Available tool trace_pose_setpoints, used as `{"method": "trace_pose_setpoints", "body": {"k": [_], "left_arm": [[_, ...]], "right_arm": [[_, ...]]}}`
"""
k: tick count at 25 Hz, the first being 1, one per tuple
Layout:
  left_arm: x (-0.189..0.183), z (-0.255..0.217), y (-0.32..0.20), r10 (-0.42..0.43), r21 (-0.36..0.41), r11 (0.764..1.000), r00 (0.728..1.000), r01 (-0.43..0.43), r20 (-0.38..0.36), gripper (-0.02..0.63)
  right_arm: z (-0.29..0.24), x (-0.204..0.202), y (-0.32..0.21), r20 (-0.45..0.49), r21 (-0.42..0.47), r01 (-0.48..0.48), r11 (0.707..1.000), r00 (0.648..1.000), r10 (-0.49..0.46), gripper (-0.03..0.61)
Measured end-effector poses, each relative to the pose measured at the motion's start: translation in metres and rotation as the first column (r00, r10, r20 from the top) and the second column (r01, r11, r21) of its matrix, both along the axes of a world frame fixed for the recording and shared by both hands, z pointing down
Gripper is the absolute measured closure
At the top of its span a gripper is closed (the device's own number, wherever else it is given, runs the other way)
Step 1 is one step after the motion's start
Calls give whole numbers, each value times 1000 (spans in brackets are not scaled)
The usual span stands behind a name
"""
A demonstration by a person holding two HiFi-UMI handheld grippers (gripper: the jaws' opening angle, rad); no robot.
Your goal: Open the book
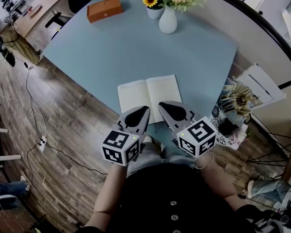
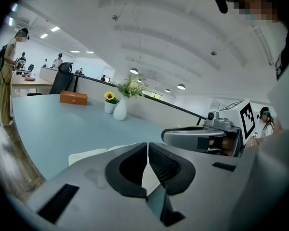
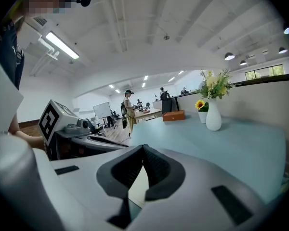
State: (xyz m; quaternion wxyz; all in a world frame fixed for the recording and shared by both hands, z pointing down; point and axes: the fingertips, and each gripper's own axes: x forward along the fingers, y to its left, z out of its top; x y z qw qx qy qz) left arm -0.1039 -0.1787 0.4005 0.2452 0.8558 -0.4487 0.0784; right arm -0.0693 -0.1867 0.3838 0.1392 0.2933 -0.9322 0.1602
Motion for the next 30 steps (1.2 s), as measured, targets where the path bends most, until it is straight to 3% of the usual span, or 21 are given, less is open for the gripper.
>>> {"method": "trace_pose_setpoints", "body": {"k": [7, 14, 22, 30], "left_arm": [[12, -8, 3, 47, 21, 999, 998, -46, -34, 594], [18, -4, 10, 82, 27, 996, 996, -82, 20, 600], [22, -5, 20, 116, 16, 993, 992, -115, -49, 601], [34, 2, 32, 194, 20, 981, 980, -195, 45, 601]], "right_arm": [[1, 3, 2, 2, -6, 2, 1000, 1000, -2, 571], [7, 6, 9, 10, -33, -2, 999, 1000, 3, 571], [0, 8, 19, 51, -26, -2, 1000, 999, 3, 571], [-6, 15, 27, 80, -9, -34, 999, 996, 35, 572]]}}
